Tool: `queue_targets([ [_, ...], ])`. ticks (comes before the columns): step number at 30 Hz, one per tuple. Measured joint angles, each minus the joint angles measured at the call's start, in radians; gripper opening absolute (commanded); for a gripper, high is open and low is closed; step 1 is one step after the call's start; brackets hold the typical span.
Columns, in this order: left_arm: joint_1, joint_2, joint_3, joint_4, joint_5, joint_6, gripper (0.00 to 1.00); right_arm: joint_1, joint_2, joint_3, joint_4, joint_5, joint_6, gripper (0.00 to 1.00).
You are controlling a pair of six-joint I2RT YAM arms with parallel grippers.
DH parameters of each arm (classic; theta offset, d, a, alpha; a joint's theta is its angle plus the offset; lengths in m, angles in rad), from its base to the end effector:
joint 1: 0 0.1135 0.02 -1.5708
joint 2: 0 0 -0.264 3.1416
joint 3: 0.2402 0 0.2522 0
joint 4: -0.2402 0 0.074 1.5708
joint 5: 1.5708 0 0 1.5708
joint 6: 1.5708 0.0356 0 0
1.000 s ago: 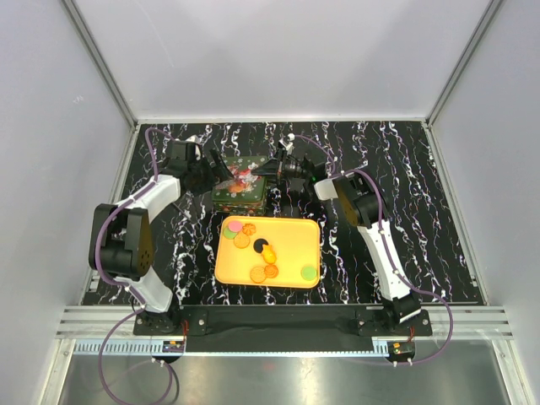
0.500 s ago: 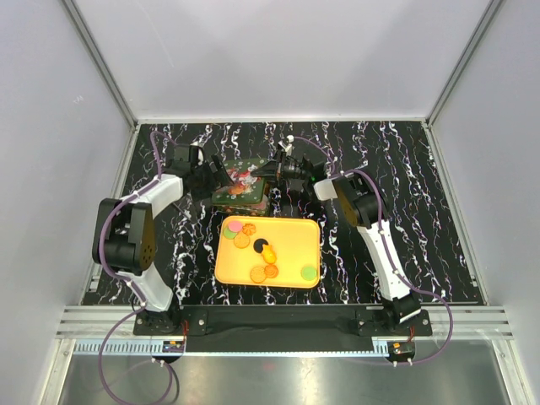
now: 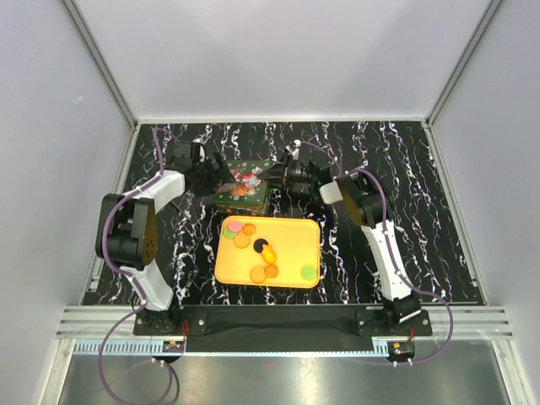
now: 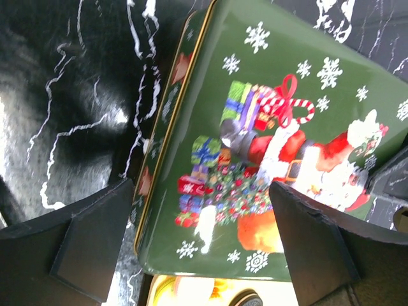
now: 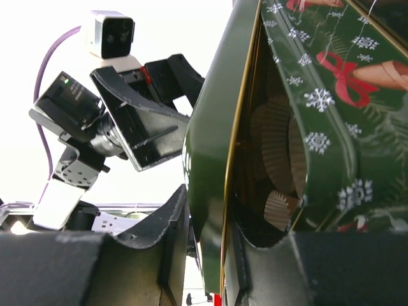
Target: Pack the cookies
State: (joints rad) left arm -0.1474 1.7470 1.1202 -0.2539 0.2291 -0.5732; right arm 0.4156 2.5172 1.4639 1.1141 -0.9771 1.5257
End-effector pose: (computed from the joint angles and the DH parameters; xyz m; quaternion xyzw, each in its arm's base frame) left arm 0.3639 -0.0622 0.1945 -0.1597 0.9220 -0.2191 0.2765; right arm 0.4467 0.2294 0.0903 0.0284 0.6944 0.7123 0.0978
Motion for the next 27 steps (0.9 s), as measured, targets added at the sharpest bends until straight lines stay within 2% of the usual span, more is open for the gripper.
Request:
queue_targets([
  [17, -0.021, 0.074, 0.106, -0.051, 0.006, 0.046, 0.93, -0.042, -0.037, -0.137, 0.079, -0.002, -0.002, 0.37],
  [27, -0.035, 0.089, 0.167, -0.096, 0.002, 0.093, 0.93, -0.058, -0.045, -0.156, 0.093, -0.005, -0.006, 0.41],
])
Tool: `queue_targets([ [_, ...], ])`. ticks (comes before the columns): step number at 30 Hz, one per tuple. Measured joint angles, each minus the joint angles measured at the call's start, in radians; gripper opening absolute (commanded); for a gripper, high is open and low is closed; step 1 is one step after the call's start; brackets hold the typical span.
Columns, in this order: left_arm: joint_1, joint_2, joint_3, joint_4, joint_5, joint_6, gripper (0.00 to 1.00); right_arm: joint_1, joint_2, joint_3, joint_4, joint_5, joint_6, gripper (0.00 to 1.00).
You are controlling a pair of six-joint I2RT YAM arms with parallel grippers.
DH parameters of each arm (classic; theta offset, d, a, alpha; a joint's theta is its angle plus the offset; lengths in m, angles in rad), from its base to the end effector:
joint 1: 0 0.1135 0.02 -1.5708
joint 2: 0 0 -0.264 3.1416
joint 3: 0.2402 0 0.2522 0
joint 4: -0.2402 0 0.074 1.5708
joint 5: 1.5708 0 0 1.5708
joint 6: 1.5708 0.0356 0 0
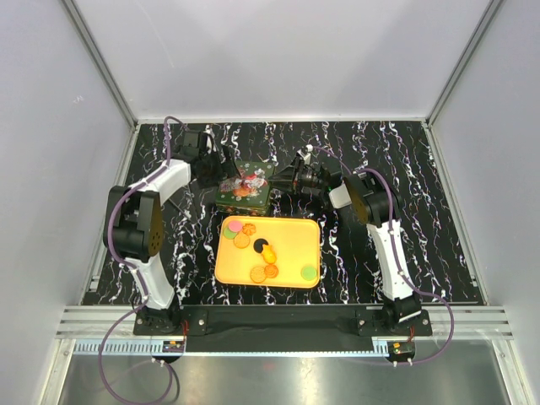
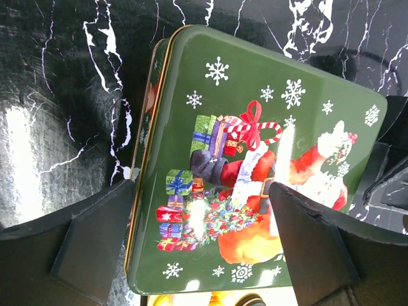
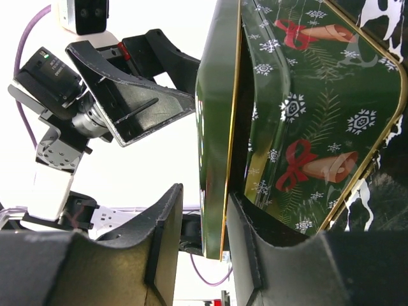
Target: Pack the cookies
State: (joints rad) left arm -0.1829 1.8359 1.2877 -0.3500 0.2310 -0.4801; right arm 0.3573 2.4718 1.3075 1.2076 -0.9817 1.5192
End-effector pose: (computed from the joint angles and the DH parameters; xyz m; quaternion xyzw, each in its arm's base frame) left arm 0.3891 -0.0803 0.2068 -0.1012 0.9330 -0.2096 0.2745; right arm 0.4324 0.1930 0.0802 0.0502 0.6967 0.7065 0.1136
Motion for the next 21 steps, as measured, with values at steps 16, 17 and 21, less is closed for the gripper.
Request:
queue_targets([
  [16, -0.018, 0.051, 0.074, -0.075, -0.008, 0.058, 0.93, -0.001, -0.046, -0.038, -0.062, 0.004, -0.1, 0.43],
  [17, -0.019, 0.051, 0.075, -0.077, -0.008, 0.061, 0.93, -0.001, -0.05, -0.042, -0.066, 0.004, -0.106, 0.43],
  [21, -0.024, 0.053, 0.08, -0.084, -0.018, 0.065, 0.93, -0.002, -0.06, -0.051, -0.079, 0.005, -0.126, 0.44],
])
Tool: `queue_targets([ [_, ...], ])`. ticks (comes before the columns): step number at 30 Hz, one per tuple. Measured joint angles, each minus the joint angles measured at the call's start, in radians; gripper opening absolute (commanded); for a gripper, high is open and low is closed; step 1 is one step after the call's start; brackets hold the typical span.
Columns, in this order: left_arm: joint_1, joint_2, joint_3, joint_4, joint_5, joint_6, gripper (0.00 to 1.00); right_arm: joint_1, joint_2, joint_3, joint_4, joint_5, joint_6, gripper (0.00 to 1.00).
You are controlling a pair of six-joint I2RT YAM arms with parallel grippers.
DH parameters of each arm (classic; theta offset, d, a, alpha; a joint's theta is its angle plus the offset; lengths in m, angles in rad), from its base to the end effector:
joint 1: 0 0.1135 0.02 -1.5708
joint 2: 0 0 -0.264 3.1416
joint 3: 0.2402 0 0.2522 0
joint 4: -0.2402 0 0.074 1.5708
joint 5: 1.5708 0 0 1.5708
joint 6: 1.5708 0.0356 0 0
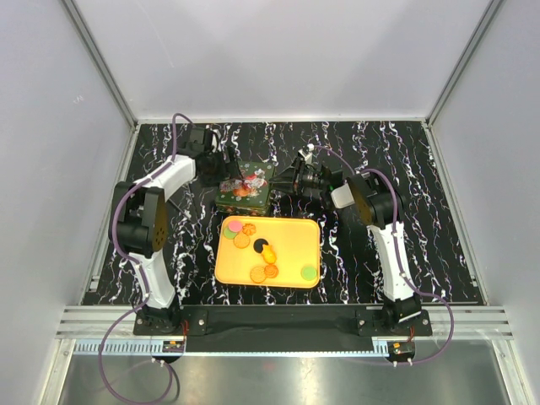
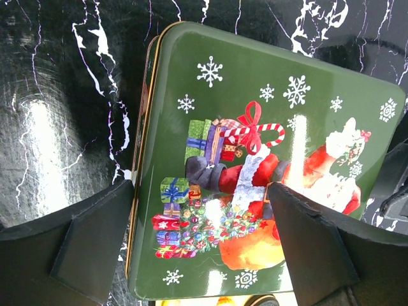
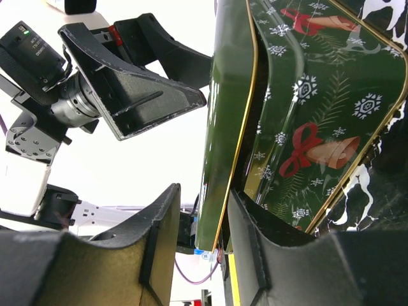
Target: Pack the cookies
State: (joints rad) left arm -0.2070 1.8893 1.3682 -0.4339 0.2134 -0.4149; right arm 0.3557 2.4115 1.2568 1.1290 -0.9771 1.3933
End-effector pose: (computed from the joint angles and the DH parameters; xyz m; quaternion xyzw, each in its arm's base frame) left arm 0.3976 -0.0912 0.2055 -0.0662 0.9458 -0.1888 0.2558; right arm 0.4251 0.1894 0.0874 0.0291 0.7116 0.6884 0.1374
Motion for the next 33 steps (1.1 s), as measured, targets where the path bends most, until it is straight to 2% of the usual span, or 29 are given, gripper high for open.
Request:
queue_targets([
  [16, -0.018, 0.011, 0.031, -0.039, -0.031, 0.024, 0.93, -0.002, -0.04, -0.01, -0.08, 0.002, -0.069, 0.48],
  [33, -0.027, 0.014, 0.039, -0.051, -0.041, 0.031, 0.93, -0.034, -0.041, -0.077, -0.059, 0.01, -0.06, 0.49],
])
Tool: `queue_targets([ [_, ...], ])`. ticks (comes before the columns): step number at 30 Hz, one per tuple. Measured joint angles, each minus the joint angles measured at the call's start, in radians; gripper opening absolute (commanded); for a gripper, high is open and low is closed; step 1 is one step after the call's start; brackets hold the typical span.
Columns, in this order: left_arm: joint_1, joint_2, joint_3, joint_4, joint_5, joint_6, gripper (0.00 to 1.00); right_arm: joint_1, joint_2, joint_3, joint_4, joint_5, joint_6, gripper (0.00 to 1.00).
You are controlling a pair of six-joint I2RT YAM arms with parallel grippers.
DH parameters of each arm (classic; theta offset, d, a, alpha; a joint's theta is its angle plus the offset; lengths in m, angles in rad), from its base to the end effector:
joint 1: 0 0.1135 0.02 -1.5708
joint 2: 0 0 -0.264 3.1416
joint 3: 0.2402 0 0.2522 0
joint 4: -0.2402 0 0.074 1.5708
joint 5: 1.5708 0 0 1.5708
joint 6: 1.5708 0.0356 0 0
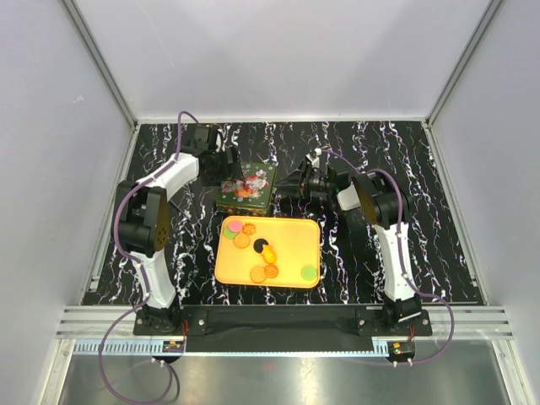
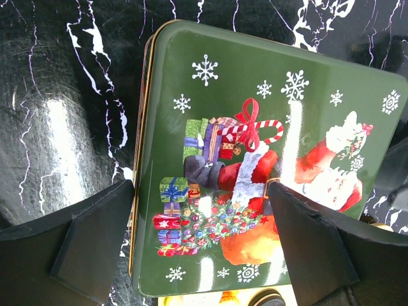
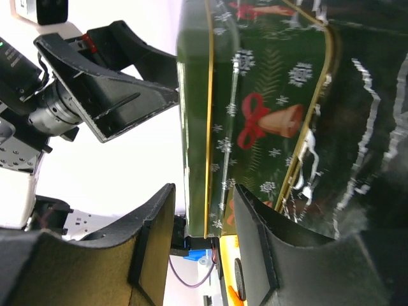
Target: Pack the cookies
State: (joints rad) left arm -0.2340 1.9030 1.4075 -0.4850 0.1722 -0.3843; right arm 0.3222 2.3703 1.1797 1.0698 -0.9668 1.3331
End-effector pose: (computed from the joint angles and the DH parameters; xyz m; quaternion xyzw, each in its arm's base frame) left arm 0.3982 -0.1012 0.2088 -0.0466 0.9524 -0.1666 0.2510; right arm 0.4170 0.1701 0.0810 0.0512 0.7291 0.6677 0.1411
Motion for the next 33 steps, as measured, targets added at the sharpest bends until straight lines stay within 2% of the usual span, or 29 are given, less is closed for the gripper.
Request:
queue_targets([
  [8, -0.002, 0.002, 0.007, -0.005, 0.0, 0.002, 0.93, -0.007, 0.0, -0.003, -0.012, 0.001, 0.001, 0.51],
  [12, -0.005, 0.004, 0.019, -0.021, -0.001, 0.004, 0.93, -0.007, 0.0, -0.002, -0.035, 0.004, -0.013, 0.56],
  [16, -0.009, 0.011, 0.044, -0.039, -0.002, 0.008, 0.93, -0.007, 0.0, 0.014, -0.104, 0.013, -0.051, 0.64],
  [23, -0.016, 0.032, 0.067, -0.058, -0.016, 0.013, 0.93, -0.007, 0.0, 0.081, -0.243, 0.046, -0.13, 0.71],
  [33, -0.018, 0.05, 0.099, -0.09, -0.02, 0.023, 0.93, -0.007, -0.004, 0.14, -0.359, 0.084, -0.196, 0.73],
])
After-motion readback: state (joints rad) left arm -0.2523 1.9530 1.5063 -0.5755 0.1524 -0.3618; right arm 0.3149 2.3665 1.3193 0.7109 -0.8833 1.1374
